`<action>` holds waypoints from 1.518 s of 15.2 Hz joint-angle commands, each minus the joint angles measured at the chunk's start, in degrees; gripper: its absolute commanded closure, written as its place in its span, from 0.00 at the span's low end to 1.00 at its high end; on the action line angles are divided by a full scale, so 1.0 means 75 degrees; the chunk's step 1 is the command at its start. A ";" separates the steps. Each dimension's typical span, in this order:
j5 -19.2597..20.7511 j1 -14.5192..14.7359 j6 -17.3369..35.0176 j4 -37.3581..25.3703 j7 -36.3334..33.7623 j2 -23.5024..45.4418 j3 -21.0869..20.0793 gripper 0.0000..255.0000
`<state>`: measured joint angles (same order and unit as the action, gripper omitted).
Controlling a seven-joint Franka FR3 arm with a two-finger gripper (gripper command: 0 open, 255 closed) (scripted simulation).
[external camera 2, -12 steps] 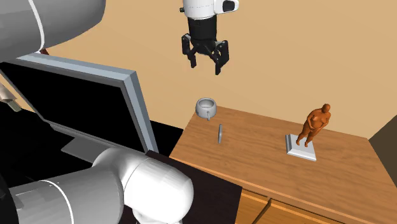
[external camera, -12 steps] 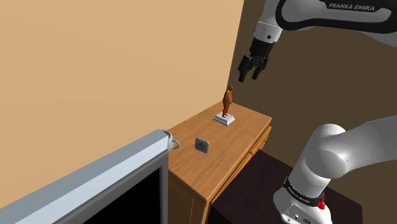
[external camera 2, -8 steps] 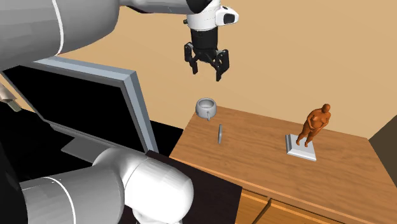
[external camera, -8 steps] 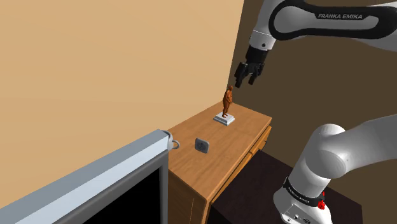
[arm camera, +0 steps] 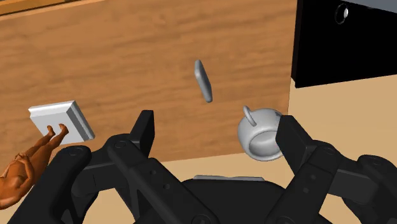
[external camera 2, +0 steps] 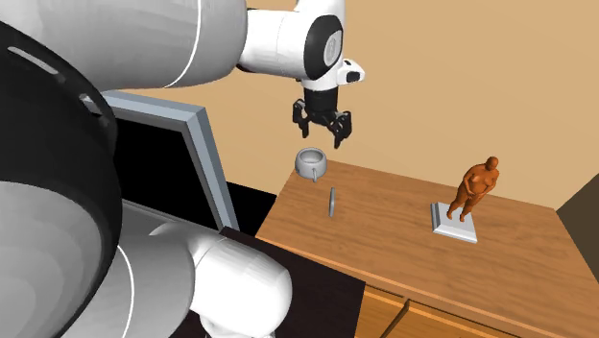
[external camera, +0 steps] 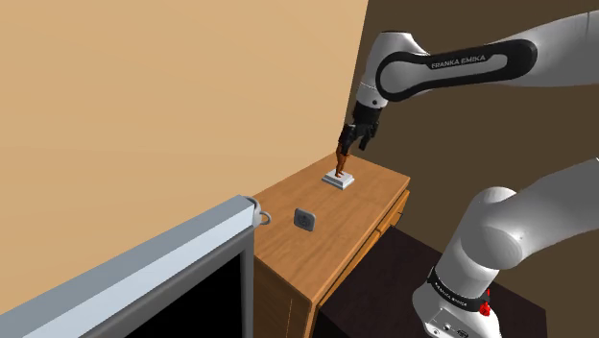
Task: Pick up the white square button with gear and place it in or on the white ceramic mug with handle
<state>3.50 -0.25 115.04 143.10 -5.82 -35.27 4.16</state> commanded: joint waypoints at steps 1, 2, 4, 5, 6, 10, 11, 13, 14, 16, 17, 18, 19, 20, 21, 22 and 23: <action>0.0009 0.0017 0.0573 0.0235 0.0065 0.0374 0.0055 0.00; 0.0014 0.0021 0.0835 0.0315 0.0110 0.0581 0.0091 0.00; 0.0018 0.0032 0.1361 0.0446 0.0202 0.1026 0.0161 0.00; 0.0017 0.0041 0.1624 0.0495 0.0249 0.1264 0.0198 0.00; 0.0012 0.0049 0.1886 0.0533 0.0298 0.1512 0.0233 0.00; -0.0054 0.0095 0.2912 0.0579 0.0522 0.2595 0.0370 0.00; -0.0085 0.0109 0.3161 0.0563 0.0586 0.2885 0.0402 0.00; -0.0171 0.0137 0.3643 0.0499 0.0729 0.3484 0.0458 0.00; -0.0227 0.0151 0.3875 0.0451 0.0809 0.3791 0.0482 0.00; -0.0367 0.0173 0.4319 0.0323 0.0986 0.4419 0.0515 0.00; -0.0451 0.0179 0.4529 0.0243 0.1083 0.4738 0.0523 0.00; -0.0543 0.0177 0.4730 0.0153 0.1186 0.5059 0.0520 0.00; -0.0642 0.0171 0.4923 0.0052 0.1293 0.5381 0.0511 0.00; -0.0745 0.0156 0.5106 -0.0058 0.1402 0.5704 0.0491 0.00; -0.0848 0.0131 0.5279 -0.0178 0.1512 0.6028 0.0460 0.00; -0.0949 0.0100 0.5443 -0.0308 0.1619 0.6351 0.0421 0.00; -0.1043 0.0059 0.5597 -0.0448 0.1722 0.6673 0.0374 0.00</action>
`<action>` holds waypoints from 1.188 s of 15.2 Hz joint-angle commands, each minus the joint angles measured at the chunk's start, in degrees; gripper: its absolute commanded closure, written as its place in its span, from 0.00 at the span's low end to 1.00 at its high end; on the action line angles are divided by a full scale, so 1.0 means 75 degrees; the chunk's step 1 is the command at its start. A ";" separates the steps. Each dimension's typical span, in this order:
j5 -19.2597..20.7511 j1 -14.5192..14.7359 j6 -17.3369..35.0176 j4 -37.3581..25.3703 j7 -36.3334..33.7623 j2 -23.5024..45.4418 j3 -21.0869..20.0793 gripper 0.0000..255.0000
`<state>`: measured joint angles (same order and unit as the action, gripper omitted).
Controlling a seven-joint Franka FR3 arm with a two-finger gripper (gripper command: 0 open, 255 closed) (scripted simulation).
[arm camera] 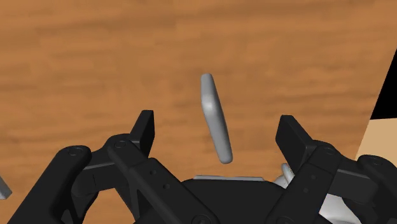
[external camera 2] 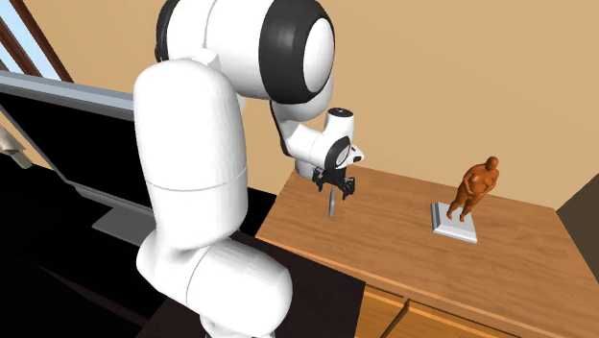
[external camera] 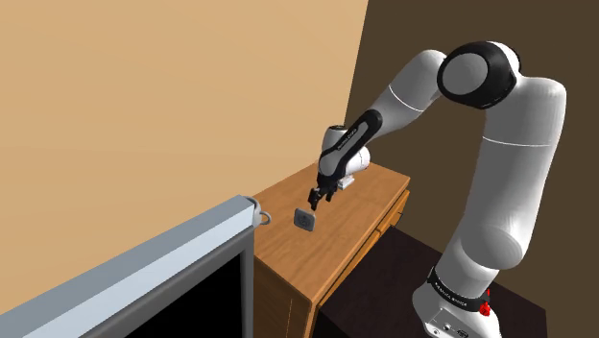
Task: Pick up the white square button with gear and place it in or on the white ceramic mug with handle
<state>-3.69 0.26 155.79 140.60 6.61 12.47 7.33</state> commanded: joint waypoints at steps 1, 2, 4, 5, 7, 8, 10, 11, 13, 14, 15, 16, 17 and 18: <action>-0.0170 -0.0057 0.0309 -0.0264 0.0160 0.0628 -0.0102 0.00; -0.0244 -0.0109 0.0443 -0.0421 0.0249 0.0947 -0.0159 0.00; -0.0308 -0.0170 0.0612 -0.0556 0.0319 0.1268 -0.0228 0.00; -0.0334 -0.0191 0.0696 -0.0584 0.0338 0.1380 -0.0254 0.00; -0.0382 -0.0231 0.0860 -0.0645 0.0376 0.1605 -0.0304 0.00; -0.0405 -0.0252 0.0941 -0.0678 0.0393 0.1719 -0.0330 0.00; -0.0448 -0.0293 0.1099 -0.0749 0.0427 0.1947 -0.0381 0.00; -0.0458 -0.0305 0.1143 -0.0771 0.0436 0.2013 -0.0395 0.00; -0.0458 -0.0306 0.1143 -0.0771 0.0436 0.2013 -0.0396 0.00; -0.0458 -0.0306 0.1143 -0.0771 0.0436 0.2013 -0.0396 0.00; -0.0458 -0.0306 0.1143 -0.0771 0.0436 0.2013 -0.0396 0.00; -0.0458 -0.0306 0.1143 -0.0771 0.0436 0.2013 -0.0396 0.00; -0.0458 -0.0306 0.1143 -0.0771 0.0436 0.2013 -0.0396 0.00; -0.0457 -0.0305 0.1142 -0.0771 0.0435 0.2012 -0.0395 0.00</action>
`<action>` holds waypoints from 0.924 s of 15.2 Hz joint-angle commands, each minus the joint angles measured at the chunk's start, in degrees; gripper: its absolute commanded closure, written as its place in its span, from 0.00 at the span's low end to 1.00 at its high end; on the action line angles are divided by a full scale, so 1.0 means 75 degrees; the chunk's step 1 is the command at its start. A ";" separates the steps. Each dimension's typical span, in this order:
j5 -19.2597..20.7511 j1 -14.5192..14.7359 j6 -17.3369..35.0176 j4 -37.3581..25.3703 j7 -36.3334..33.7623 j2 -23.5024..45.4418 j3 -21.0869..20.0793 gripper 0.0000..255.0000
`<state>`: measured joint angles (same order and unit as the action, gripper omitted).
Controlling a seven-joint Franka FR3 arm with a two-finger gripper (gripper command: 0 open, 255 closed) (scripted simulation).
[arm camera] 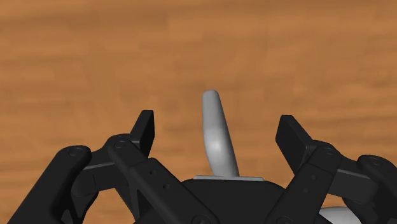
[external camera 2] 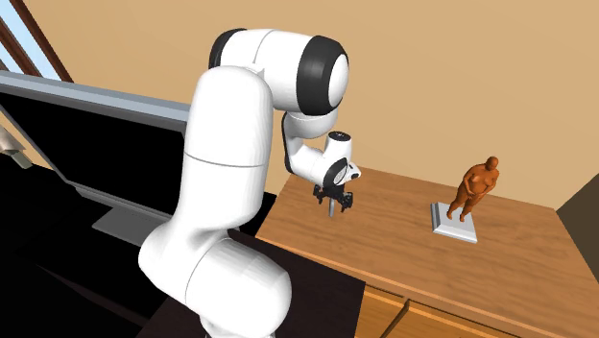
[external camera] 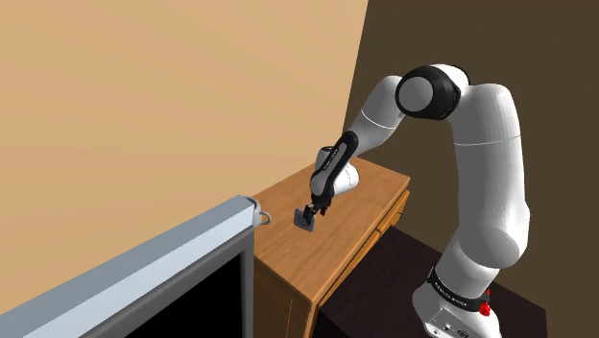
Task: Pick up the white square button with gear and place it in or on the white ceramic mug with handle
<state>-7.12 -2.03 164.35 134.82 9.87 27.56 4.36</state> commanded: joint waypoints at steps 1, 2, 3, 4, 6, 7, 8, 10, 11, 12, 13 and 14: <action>0.0000 0.0000 0.0000 0.0000 0.0000 0.0000 0.0000 1.00; 0.0000 0.0000 0.0000 0.0000 0.0000 0.0000 0.0000 1.00; 0.0000 0.0000 0.0000 0.0000 0.0000 0.0000 0.0000 1.00; 0.0000 0.0000 0.0000 0.0000 0.0000 0.0000 0.0000 1.00; 0.0000 0.0000 0.0000 0.0000 0.0000 0.0000 0.0000 1.00; 0.0000 0.0000 0.0000 0.0001 0.0000 -0.0001 0.0000 1.00; 0.0000 0.0000 -0.0001 0.0000 0.0000 -0.0001 0.0000 1.00; 0.0000 -0.0001 0.0002 0.0000 0.0000 0.0001 0.0000 1.00; 0.0019 0.0020 -0.0078 0.0033 -0.0015 -0.0111 0.0025 1.00; 0.0039 0.0041 -0.0159 0.0064 -0.0031 -0.0223 0.0051 1.00; 0.0061 0.0063 -0.0243 0.0091 -0.0049 -0.0334 0.0077 1.00; 0.0084 0.0084 -0.0326 0.0119 -0.0066 -0.0444 0.0103 1.00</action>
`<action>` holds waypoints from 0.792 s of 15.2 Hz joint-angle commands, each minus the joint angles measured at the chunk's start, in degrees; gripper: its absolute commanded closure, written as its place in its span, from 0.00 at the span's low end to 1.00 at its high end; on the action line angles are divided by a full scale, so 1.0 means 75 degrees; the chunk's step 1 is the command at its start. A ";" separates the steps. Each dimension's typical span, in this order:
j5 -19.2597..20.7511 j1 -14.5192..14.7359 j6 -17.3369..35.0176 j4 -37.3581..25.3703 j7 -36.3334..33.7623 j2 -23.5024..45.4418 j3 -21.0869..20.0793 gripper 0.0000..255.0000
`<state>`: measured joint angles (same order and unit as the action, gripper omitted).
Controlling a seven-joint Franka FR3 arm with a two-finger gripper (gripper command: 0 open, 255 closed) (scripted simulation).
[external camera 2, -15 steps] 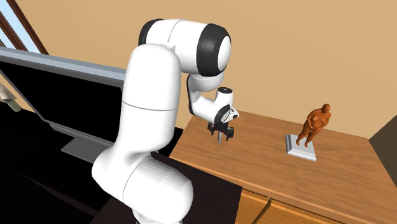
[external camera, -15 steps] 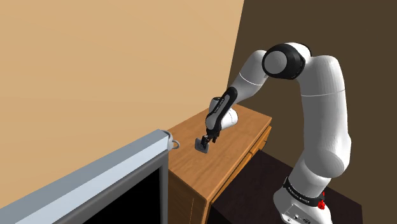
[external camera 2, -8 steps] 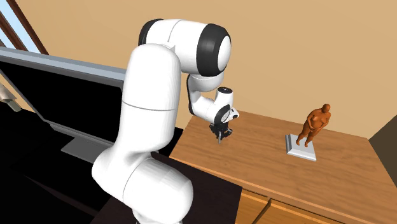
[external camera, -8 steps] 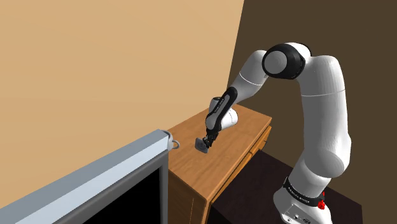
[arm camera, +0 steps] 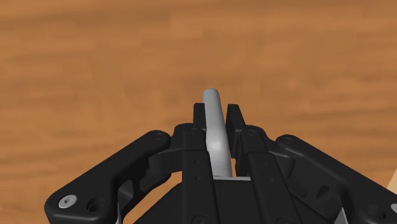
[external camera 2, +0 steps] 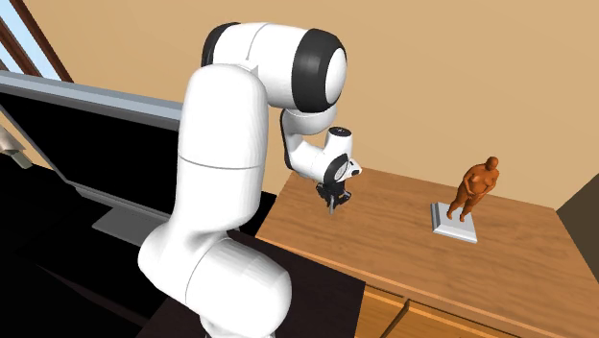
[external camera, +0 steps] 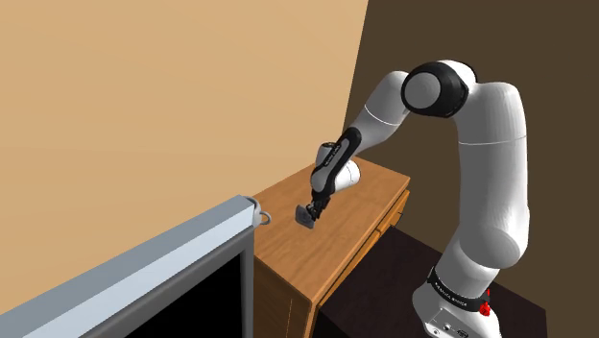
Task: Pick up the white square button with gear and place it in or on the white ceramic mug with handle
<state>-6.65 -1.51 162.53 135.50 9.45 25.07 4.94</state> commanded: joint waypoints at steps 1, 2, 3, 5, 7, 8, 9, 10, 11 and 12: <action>0.0046 0.0035 -0.0169 0.0054 -0.0029 -0.0222 0.0052 1.00; 0.0071 0.0055 -0.0254 0.0078 -0.0048 -0.0331 0.0077 1.00; 0.0097 0.0074 -0.0341 0.0100 -0.0068 -0.0440 0.0102 1.00; 0.0151 0.0111 -0.0517 0.0139 -0.0108 -0.0655 0.0151 1.00; 0.0209 0.0145 -0.0697 0.0170 -0.0151 -0.0867 0.0196 1.00; 0.0239 0.0160 -0.0788 0.0184 -0.0173 -0.0972 0.0217 1.00; 0.0269 0.0175 -0.0880 0.0195 -0.0195 -0.1076 0.0238 1.00; 0.0299 0.0189 -0.0973 0.0205 -0.0217 -0.1179 0.0257 1.00; 0.0330 0.0202 -0.1066 0.0212 -0.0239 -0.1282 0.0276 1.00; 0.0360 0.0214 -0.1161 0.0218 -0.0261 -0.1383 0.0293 1.00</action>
<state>-4.23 -0.09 154.71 137.24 7.79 15.47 7.00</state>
